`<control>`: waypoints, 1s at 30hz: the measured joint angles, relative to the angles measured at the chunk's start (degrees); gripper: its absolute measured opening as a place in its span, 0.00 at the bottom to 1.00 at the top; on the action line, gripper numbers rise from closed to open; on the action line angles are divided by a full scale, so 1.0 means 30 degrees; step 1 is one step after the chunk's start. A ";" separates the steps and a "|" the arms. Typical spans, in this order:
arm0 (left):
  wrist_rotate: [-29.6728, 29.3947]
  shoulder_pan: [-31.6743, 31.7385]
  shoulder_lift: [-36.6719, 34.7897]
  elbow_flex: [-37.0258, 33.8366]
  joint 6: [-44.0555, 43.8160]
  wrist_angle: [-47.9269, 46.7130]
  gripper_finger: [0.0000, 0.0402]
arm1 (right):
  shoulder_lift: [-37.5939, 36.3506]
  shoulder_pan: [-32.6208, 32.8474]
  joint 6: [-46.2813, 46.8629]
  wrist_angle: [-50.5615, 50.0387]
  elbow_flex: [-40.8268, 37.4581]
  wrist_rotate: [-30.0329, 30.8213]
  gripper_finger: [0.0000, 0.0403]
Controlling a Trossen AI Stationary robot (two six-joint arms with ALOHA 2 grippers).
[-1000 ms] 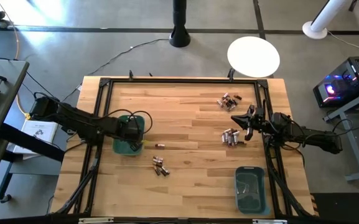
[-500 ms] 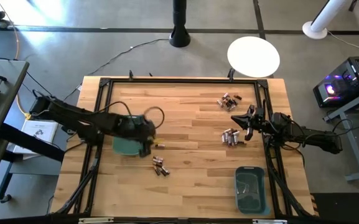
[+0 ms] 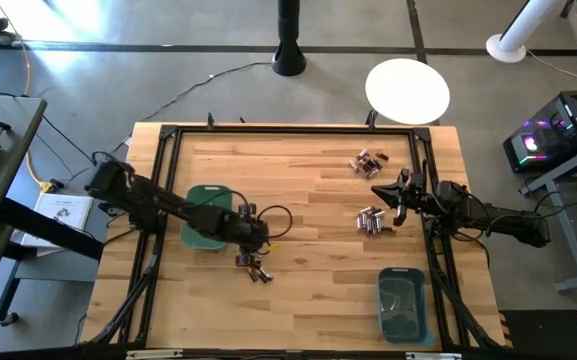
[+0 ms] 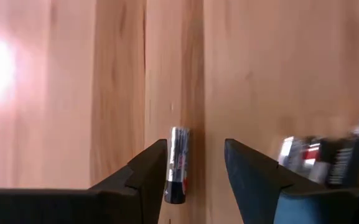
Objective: Sort batteries
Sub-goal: Put the silver battery into the green bin
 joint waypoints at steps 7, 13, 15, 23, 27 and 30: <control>-0.0545 0.0646 0.1163 0.0007 -0.0724 0.0018 0.39 | 0.0000 -0.0004 0.0003 -0.0001 0.0007 -0.0004 0.00; 0.0228 0.0991 0.1164 0.0007 -0.0746 0.0024 0.34 | 0.0000 -0.0004 0.0004 0.0000 0.0007 -0.0004 0.00; 0.0630 0.1096 0.1164 0.0007 -0.0739 0.0030 0.31 | 0.0000 -0.0004 0.0003 0.0000 0.0004 -0.0004 0.00; 0.0907 0.1151 0.1410 0.0055 -0.0759 0.0126 0.22 | 0.0000 0.0000 0.0006 0.0004 0.0001 -0.0006 0.00; 0.0998 0.1077 0.1988 0.0109 -0.0885 0.0364 0.18 | 0.0004 -0.0004 0.0003 0.0001 0.0003 -0.0003 0.00; 0.0870 0.0984 0.2190 0.0117 -0.0885 0.0388 0.15 | 0.0004 0.0000 0.0004 0.0004 0.0007 -0.0003 0.00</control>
